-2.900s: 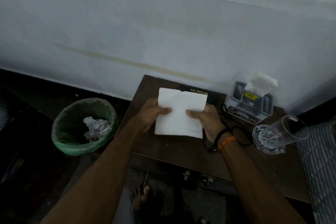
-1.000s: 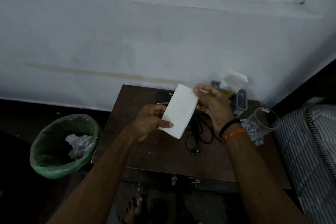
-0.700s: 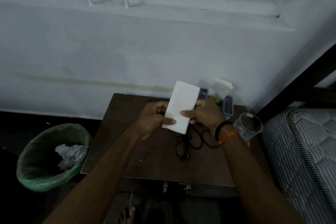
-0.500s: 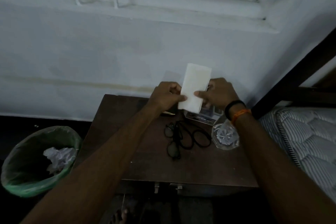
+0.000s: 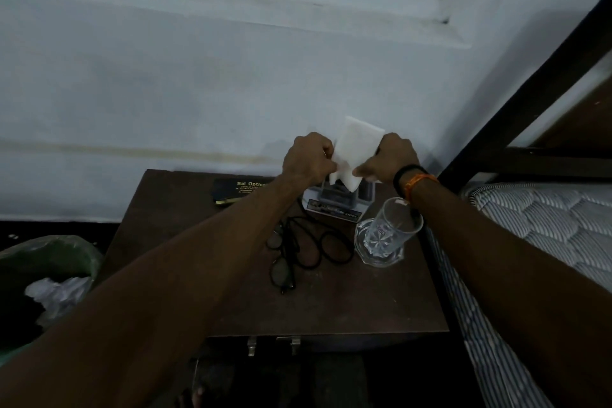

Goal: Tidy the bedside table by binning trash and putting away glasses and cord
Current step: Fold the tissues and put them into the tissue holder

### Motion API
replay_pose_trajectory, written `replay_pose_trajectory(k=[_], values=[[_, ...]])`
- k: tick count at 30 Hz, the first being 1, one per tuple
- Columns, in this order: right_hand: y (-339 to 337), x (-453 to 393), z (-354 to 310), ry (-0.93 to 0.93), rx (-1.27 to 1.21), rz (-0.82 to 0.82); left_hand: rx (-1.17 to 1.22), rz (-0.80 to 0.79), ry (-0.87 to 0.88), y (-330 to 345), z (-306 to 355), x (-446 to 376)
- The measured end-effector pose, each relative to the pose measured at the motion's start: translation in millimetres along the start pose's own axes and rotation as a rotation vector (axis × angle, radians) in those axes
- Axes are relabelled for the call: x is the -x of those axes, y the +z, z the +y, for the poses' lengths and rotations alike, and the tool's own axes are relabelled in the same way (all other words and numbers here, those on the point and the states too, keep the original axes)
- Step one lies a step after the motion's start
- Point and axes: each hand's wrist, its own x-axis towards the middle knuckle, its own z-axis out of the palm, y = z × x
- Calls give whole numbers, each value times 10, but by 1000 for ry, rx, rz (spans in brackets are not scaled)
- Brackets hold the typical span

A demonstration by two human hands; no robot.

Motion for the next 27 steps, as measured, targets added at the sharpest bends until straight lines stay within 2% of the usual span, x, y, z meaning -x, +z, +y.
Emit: replay_pose_trajectory(k=[11,19,25,27], values=[[179,5,9,-135,183,35,-111,-41,-2,81,-54,32],[211,7,5,-183,263,-16,-116,-48,22,103,-68,56],[224,-5,36,-275,234,105,-63,-57,-7,15,-77,25],[250,6,25,-305,251,88,-73,-61,-10,8,-97,14]])
